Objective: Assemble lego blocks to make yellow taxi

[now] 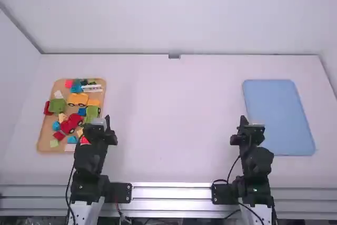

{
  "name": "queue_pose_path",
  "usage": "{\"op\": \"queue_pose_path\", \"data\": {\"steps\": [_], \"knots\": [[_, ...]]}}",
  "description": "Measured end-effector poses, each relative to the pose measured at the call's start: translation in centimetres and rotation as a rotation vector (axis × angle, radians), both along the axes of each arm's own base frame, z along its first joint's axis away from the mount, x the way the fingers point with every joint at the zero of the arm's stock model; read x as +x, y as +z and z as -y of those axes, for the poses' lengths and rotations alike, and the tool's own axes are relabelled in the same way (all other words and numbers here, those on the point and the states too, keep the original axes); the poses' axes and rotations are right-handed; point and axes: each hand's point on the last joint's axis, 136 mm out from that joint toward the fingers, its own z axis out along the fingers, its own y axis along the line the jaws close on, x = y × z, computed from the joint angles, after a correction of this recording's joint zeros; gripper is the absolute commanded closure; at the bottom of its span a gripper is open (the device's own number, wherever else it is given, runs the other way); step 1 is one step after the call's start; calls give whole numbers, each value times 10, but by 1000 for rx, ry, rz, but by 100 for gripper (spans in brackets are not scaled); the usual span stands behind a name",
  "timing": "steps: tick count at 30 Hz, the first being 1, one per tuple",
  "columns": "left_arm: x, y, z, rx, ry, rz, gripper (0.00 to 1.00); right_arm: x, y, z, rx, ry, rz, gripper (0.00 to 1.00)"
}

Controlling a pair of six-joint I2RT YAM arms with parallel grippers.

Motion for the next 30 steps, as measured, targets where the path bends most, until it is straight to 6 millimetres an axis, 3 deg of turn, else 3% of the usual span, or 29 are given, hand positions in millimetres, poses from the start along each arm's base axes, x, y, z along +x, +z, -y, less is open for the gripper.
{"op": "queue_pose_path", "data": {"steps": [15,24,30], "knots": [[1,-8,0,-1,2,-56,91,2,-6,-10,-9,54,-77,91],[4,6,-9,-41,62,-120,78,12,47,-34,-53,166,-106,78],[7,15,-16,-88,118,-197,66,32,80,-60,-100,275,-155,66]]}}
